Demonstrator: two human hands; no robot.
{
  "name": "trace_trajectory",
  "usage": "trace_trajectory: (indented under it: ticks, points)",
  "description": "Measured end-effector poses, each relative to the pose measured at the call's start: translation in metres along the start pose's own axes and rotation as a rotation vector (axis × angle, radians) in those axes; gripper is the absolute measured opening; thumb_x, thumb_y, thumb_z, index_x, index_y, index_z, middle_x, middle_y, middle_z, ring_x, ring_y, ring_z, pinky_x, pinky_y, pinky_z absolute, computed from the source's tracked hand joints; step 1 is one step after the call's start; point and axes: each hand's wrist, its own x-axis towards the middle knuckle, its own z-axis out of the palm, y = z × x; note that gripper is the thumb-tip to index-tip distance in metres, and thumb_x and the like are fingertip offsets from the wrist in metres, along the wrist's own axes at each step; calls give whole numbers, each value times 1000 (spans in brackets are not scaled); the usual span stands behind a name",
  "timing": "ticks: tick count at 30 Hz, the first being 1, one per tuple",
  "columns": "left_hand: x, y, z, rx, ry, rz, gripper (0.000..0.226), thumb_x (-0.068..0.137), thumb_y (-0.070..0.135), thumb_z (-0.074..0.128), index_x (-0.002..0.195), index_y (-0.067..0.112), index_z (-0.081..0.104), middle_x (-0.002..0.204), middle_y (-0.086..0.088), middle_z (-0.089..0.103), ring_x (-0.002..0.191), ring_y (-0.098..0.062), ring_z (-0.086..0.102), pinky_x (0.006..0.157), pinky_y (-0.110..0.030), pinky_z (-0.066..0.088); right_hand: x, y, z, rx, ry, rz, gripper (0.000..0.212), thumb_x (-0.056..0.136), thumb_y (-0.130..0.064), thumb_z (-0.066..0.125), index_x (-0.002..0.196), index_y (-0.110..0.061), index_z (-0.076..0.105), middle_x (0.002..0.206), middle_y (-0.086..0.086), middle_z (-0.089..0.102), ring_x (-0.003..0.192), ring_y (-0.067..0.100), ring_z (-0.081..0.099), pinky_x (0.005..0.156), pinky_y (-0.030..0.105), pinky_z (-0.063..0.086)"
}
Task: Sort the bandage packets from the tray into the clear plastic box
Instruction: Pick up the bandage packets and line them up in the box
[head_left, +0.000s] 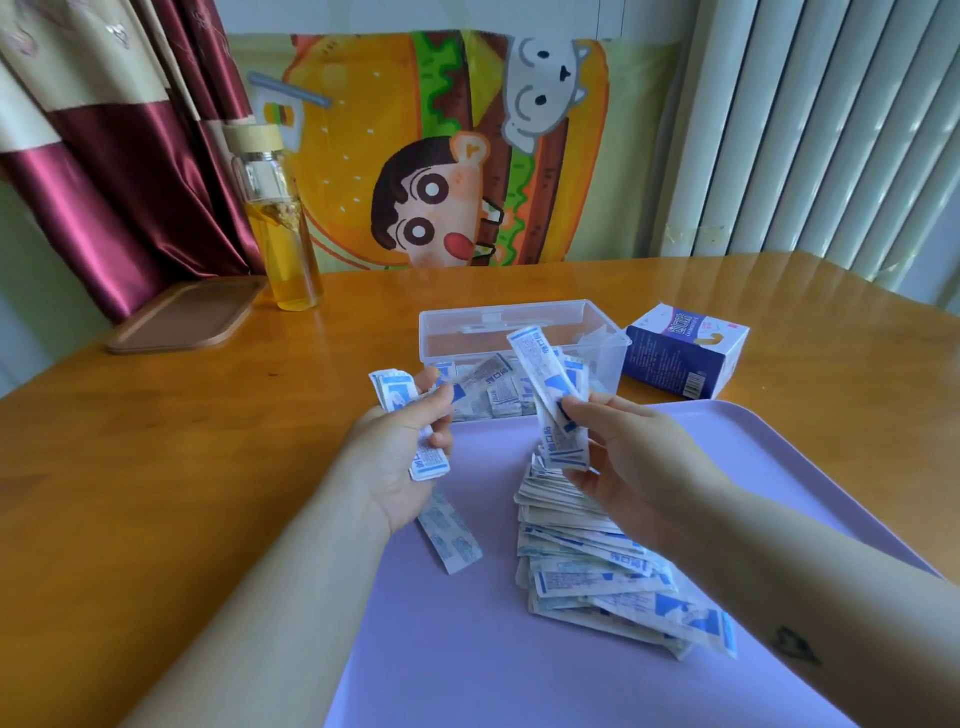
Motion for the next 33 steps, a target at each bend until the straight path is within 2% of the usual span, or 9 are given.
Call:
trace_trajectory:
  ticks: [5,10,15,19,21,23,25,27,33]
  points:
    - [-5,-9,7,36,-146,3,12,83,5,62,91,14,61,64,6,63,48,0,51,36,-10,27,-10,11,15,23,-166,-13,17,94,-12,51,83,-13,64,66,-2,65,60,9,57,63,23,43]
    - [-12,-11,8,175,-326,-55,17,80,5,62,95,12,66,74,3,61,54,-2,48,36,-12,25,2,5,19,23,-61,-128,17,94,-12,52,87,-13,67,73,2,68,62,10,62,61,21,45]
    - [-12,-7,8,206,-323,-90,21,64,14,67,84,13,60,56,6,56,42,-2,44,33,-11,22,18,-7,11,-56,54,-284,13,90,-10,57,99,-8,67,88,8,68,75,16,62,64,24,47]
    - [-6,-5,6,71,-214,-93,15,86,28,60,86,13,59,57,6,48,37,-1,34,34,-11,21,18,-15,9,-69,33,-307,15,90,-7,57,102,-8,66,84,5,68,65,11,63,52,18,47]
    - [-4,-5,5,-18,-218,-118,38,88,51,50,90,15,61,64,5,51,42,-2,36,39,-13,25,13,-10,15,-170,-47,-251,12,88,-6,59,95,-11,68,81,7,69,64,14,64,56,23,48]
    - [-5,-5,6,-4,-322,-164,72,74,74,41,107,16,66,91,0,63,65,-7,57,57,-17,42,7,-2,23,-248,-96,-202,11,87,-7,60,92,-13,68,81,8,71,66,18,66,63,29,51]
    - [-8,-7,6,50,-382,-180,88,58,79,41,116,18,65,114,-9,68,94,-21,69,77,-29,56,3,6,29,-284,-83,-201,12,87,-8,61,95,-16,66,80,6,73,64,17,67,62,31,52]
    - [-10,-9,8,28,-395,-166,97,49,80,50,121,16,63,118,-15,66,103,-28,67,77,-34,58,2,10,33,-301,-51,-233,12,88,-10,61,96,-17,64,79,3,73,61,16,67,64,36,52]
    - [-15,-10,13,19,-389,-150,76,66,66,50,118,12,63,102,-11,71,84,-21,70,69,-28,57,3,13,34,-482,-47,-411,27,89,-4,53,99,-26,64,87,-2,74,78,17,70,82,45,55]
